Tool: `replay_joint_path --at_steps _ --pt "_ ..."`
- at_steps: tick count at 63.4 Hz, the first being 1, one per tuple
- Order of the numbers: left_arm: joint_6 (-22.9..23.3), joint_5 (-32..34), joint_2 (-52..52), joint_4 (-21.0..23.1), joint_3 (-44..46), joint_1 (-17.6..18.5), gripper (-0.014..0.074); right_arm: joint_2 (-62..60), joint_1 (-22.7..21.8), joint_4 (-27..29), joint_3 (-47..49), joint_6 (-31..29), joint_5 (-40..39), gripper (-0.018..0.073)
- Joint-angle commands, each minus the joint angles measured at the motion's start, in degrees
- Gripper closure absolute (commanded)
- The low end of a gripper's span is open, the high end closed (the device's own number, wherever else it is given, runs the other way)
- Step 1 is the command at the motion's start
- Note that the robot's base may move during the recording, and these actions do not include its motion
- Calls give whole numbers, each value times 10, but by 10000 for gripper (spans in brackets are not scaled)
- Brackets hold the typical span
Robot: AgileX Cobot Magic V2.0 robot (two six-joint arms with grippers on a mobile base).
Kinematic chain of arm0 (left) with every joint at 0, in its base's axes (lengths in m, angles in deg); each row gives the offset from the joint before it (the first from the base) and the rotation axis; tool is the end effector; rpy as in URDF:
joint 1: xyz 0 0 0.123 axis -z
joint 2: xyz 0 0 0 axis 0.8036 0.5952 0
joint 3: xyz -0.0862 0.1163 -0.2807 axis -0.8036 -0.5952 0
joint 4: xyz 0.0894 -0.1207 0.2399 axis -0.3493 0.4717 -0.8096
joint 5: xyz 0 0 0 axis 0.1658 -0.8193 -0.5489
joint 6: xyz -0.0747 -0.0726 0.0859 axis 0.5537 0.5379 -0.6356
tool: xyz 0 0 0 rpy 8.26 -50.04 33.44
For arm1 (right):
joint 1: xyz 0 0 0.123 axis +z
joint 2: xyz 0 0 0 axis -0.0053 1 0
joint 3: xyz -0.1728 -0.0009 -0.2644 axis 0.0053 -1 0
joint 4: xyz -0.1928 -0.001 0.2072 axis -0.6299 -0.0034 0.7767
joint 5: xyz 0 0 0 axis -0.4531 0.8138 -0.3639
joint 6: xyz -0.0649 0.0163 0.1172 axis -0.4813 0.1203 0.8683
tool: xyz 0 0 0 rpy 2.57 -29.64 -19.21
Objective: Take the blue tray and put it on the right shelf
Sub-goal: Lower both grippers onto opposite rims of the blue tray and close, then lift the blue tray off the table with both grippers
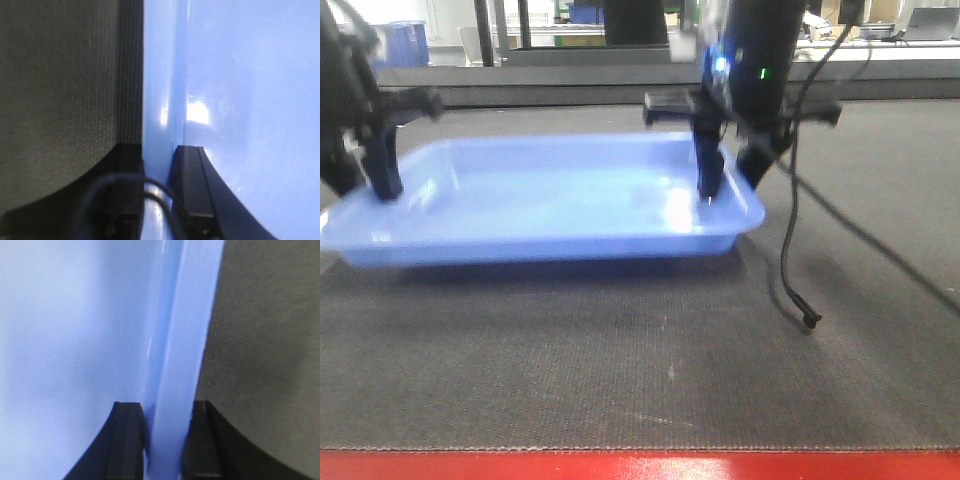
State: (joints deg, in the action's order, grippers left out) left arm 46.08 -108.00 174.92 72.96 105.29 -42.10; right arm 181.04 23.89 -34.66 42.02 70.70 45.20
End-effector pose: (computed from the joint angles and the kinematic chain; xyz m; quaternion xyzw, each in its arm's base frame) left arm 0.4355 -0.0947 0.2325 0.0178 0.9821 -0.0592 0.1777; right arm 0.4653 0.2105 0.2296 -0.0422 0.9798 0.0767 0.1798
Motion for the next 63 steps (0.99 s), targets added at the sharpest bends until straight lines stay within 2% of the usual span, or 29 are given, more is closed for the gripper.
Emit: replay_joint_path --at_steps 1,13,25,31,41,50,55,63 --pt "-2 1 -72 -2 28 5 638 -76 -2 -13 16 -4 -1 536" --pt "-2 -41 -141 -8 28 6 638 -140 -1 -13 7 -4 21 536" --pt "-2 -98 -188 -26 28 28 638 -221 -1 -18 -45 -4 26 536" --pt "-1 -114 -207 -26 24 51 638 -270 -1 -24 -98 -4 24 536" --pt "34 -128 -227 -32 15 99 638 -338 -1 -31 -187 -4 22 536" --pt "72 -148 -242 -68 -3 148 638 -398 -1 -35 -264 -4 22 536" --pt "86 -170 -246 -86 -10 168 638 -429 -1 -38 -289 -4 27 536" --pt "93 -197 -248 -87 -10 200 638 -466 -1 -47 -295 -4 46 536"
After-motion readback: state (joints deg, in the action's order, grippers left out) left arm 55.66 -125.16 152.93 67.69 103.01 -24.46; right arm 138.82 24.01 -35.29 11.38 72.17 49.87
